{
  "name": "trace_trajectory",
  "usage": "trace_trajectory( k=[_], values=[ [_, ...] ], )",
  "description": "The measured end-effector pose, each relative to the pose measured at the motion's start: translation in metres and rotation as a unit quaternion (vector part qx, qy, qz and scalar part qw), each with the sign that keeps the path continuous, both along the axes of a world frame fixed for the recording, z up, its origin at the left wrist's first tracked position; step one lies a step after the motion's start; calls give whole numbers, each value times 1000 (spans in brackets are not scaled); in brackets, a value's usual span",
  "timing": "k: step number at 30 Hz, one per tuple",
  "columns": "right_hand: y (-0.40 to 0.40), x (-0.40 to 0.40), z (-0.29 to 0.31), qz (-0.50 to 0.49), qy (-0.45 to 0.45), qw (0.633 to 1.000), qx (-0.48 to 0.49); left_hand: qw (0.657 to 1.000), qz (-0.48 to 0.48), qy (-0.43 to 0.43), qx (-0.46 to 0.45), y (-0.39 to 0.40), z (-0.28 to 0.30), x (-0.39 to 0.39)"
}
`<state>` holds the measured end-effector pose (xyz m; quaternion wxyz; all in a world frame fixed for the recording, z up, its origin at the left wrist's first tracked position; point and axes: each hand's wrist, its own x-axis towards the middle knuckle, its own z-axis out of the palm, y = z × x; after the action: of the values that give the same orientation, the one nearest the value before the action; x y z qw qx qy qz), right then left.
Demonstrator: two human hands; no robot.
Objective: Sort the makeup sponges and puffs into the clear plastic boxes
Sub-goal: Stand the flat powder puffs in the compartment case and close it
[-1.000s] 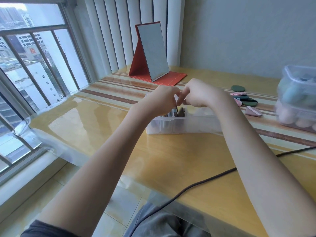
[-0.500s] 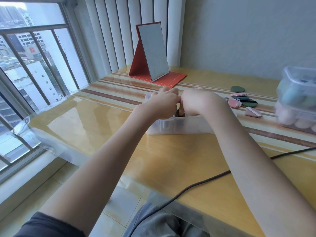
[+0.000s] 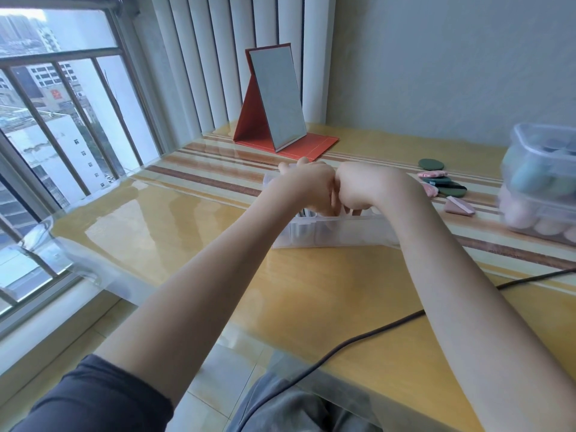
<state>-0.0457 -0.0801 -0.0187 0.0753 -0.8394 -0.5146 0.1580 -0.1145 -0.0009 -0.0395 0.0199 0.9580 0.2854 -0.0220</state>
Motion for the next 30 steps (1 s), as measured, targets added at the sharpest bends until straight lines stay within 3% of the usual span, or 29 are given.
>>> trace_trajectory(
  k=[5,14,19,30],
  values=[
    [-5,1,6,3,27,1000,-6,999,20,4,49,-9,-4,7],
    [-6,8,10,-48,104,993,35,984,35,-174,-13,0,-24,-5],
    [-10,12,14,-53,134,989,34,975,23,-221,-3,2,-28,-6],
    [3,20,-3,-7,143,986,81,982,19,-184,-48,5,-27,-15]
  ],
)
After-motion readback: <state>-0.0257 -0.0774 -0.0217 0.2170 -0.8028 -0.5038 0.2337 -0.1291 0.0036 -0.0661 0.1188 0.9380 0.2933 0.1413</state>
